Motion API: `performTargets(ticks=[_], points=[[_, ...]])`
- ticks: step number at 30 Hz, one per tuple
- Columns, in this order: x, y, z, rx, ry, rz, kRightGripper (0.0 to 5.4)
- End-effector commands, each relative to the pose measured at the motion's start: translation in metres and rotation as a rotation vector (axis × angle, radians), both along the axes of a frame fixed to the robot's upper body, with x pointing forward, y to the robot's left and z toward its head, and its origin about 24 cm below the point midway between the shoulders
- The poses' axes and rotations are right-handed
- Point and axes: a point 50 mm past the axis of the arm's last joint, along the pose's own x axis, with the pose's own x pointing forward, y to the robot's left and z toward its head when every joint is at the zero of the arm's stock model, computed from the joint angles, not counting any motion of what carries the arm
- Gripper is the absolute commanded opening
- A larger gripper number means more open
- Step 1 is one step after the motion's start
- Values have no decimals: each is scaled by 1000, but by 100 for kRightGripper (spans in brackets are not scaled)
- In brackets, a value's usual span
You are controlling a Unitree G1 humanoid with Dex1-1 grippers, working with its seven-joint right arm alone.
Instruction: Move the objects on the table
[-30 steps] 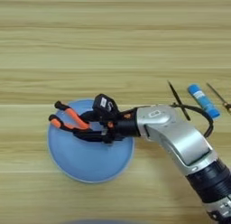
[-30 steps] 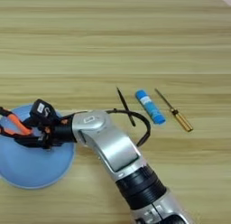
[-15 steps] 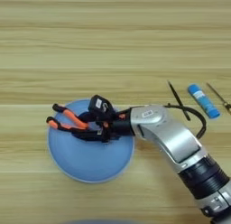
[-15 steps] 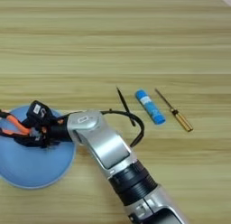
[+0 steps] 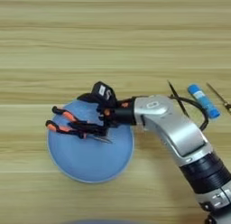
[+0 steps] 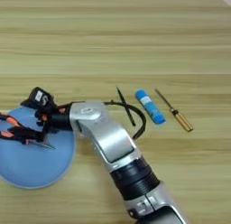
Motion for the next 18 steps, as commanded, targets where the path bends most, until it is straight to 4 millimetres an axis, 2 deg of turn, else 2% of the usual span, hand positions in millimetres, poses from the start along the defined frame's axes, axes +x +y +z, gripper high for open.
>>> performTargets(ticks=[1, 5, 8, 18], points=[[14, -14, 59, 88, -211, -52, 483], [20, -32, 77, 113, -264, -125, 534], [23, -48, 84, 109, -284, -185, 538], [27, -107, 82, 42, -266, -380, 538]])
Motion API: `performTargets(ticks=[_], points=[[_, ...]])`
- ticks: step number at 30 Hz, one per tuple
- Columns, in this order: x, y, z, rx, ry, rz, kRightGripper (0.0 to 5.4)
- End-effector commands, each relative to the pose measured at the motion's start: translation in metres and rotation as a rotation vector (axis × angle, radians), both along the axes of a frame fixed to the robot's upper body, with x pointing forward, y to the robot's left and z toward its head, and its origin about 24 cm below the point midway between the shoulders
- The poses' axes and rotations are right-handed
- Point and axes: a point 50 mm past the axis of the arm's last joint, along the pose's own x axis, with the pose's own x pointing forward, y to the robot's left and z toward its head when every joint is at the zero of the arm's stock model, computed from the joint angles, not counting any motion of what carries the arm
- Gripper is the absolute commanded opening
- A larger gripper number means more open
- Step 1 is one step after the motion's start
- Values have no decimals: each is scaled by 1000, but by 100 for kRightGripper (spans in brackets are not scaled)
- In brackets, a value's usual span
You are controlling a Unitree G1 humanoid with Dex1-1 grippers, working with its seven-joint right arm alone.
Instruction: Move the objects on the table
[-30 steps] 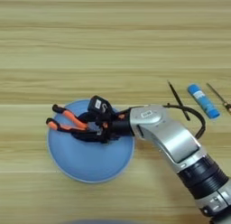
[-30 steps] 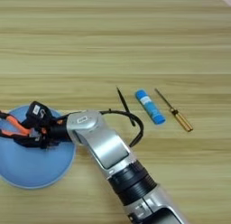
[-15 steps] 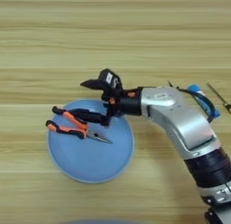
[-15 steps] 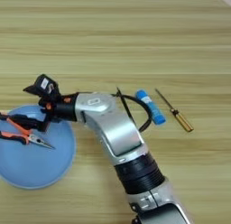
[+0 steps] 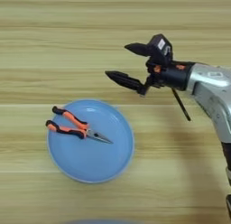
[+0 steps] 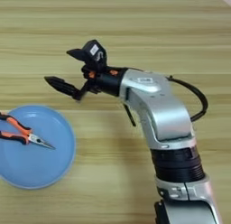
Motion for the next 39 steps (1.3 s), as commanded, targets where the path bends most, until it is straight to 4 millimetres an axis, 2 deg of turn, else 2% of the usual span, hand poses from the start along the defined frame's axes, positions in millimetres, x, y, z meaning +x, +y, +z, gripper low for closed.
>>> performTargets(ticks=[1, 9, 18, 30, 39], points=[[6, -29, 22, -40, -89, -113, 538], [9, -89, 14, -136, -44, -332, 538], [11, -134, 2, -218, 9, -495, 538], [15, -162, -26, -256, 102, -581, 538], [17, -166, -42, -270, 145, -595, 538]])
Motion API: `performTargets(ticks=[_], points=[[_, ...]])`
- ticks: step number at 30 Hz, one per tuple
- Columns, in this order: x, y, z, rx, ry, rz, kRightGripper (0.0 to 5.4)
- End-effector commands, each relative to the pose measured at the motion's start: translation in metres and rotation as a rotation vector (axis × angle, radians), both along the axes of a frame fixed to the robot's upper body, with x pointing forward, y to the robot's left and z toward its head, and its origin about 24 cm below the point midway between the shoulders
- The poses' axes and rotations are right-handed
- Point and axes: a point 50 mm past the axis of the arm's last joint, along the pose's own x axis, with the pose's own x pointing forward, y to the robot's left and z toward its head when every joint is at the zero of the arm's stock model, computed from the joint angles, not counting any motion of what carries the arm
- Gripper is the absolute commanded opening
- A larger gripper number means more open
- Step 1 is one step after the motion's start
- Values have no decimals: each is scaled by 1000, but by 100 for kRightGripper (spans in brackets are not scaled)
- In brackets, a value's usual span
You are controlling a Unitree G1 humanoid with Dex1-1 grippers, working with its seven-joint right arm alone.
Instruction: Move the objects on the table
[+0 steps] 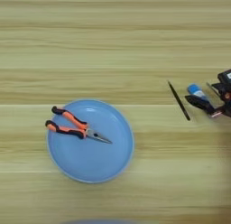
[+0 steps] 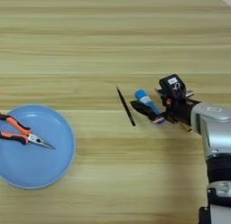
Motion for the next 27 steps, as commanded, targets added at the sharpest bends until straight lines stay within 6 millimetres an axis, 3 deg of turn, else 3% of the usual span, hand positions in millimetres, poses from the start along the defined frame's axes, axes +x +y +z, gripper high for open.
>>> performTargets(ticks=[1, 8, 27], points=[[17, -9, 36, -82, -129, -7, 523], [18, -17, 25, -81, -92, -42, 454], [19, -18, 7, -57, -48, -39, 269]])
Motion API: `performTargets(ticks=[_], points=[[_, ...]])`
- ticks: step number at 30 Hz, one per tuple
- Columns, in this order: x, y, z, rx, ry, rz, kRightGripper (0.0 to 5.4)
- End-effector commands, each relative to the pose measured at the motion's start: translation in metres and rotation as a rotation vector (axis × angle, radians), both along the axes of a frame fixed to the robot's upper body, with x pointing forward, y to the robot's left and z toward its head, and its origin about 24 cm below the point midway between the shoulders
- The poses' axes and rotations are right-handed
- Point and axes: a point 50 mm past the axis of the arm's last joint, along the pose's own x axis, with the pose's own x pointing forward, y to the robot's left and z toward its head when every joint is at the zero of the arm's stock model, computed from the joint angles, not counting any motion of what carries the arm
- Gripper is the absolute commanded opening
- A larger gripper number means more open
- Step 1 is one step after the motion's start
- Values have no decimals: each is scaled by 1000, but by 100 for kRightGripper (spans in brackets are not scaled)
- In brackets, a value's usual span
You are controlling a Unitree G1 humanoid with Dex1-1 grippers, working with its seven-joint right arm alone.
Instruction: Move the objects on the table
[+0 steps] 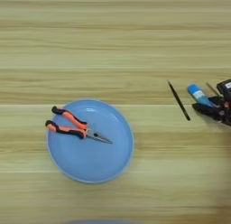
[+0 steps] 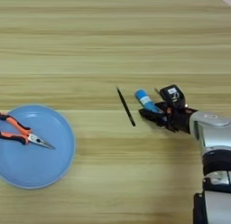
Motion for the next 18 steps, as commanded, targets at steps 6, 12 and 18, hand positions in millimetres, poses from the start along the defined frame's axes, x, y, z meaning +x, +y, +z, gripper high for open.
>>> performTargets(ticks=[6, 12, 18], points=[[18, -4, 35, -58, -129, 11, 214], [19, -2, 35, -55, -135, 12, 150], [21, 0, 34, -48, -138, 13, 141]])
